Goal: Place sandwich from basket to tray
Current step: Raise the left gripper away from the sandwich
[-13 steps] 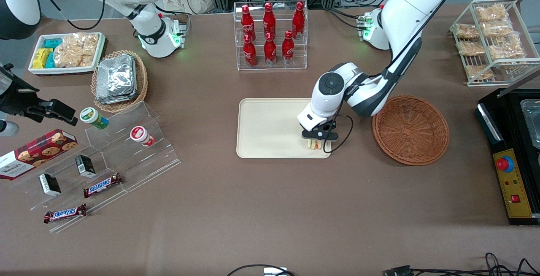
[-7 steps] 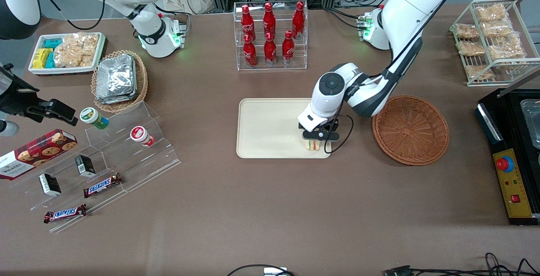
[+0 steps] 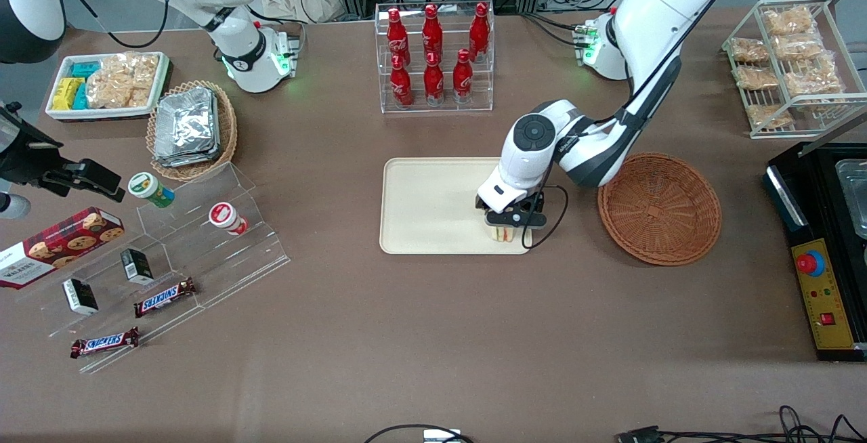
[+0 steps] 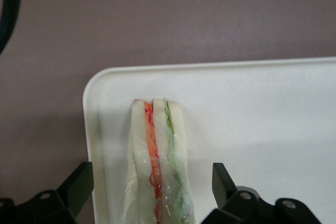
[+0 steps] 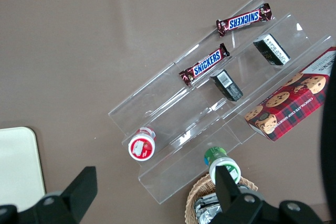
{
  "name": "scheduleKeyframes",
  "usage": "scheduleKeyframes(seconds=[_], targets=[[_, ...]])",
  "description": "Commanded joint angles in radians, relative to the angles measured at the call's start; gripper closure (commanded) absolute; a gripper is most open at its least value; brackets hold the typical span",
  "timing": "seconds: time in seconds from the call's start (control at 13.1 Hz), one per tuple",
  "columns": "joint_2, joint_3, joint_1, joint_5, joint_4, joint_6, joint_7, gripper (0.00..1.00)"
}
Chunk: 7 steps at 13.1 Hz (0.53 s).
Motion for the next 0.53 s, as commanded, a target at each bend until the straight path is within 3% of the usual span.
scheduleKeyframes(seconds=[0.0,0.15,0.3,0.46], targets=[[-0.134,-0.013,0.004,-0.09,0.052,-0.207,0.001,0.0],[-0.261,-0.004,0.006,-0.227,0.115,-0.381,0.167,0.0],[-0.397,0.132,0.003,-0.365,0.149,-0.543,0.363,0.0],[-0.516,0.285,0.003,-0.411,0.149,-0.64,0.569,0.0]])
